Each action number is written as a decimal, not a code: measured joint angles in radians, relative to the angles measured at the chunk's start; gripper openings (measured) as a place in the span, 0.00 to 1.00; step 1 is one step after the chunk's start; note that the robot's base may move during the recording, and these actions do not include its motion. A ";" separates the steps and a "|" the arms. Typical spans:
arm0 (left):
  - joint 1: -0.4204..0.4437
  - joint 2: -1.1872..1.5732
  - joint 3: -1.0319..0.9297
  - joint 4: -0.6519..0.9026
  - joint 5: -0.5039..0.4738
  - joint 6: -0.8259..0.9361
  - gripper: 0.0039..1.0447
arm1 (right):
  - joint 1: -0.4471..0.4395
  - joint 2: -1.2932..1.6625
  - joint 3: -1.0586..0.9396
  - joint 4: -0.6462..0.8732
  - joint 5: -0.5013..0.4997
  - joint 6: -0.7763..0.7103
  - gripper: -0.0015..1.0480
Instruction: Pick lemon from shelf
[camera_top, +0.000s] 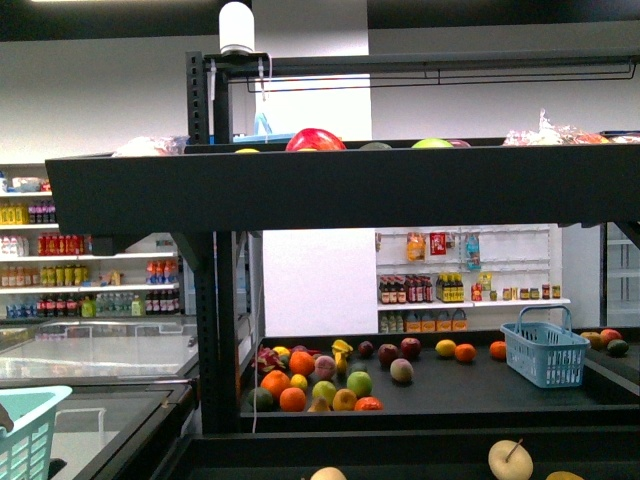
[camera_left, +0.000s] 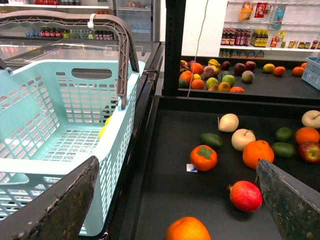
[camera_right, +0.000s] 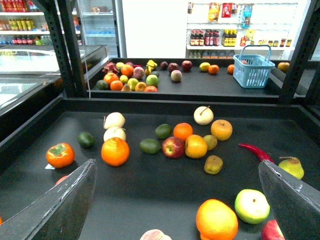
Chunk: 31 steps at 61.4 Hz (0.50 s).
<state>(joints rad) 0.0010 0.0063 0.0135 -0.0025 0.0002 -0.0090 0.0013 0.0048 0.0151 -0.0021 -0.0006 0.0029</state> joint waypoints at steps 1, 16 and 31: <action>0.000 0.000 0.000 0.000 0.000 0.000 0.92 | 0.000 0.000 0.000 0.000 0.000 0.000 0.93; 0.000 0.000 0.000 0.000 0.000 0.000 0.92 | 0.000 0.000 0.000 0.000 0.000 0.000 0.93; 0.000 0.000 0.000 0.000 0.000 0.000 0.92 | 0.000 0.000 0.000 0.000 0.000 0.000 0.93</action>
<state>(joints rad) 0.0010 0.0063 0.0135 -0.0025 0.0002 -0.0090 0.0013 0.0048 0.0151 -0.0021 -0.0010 0.0029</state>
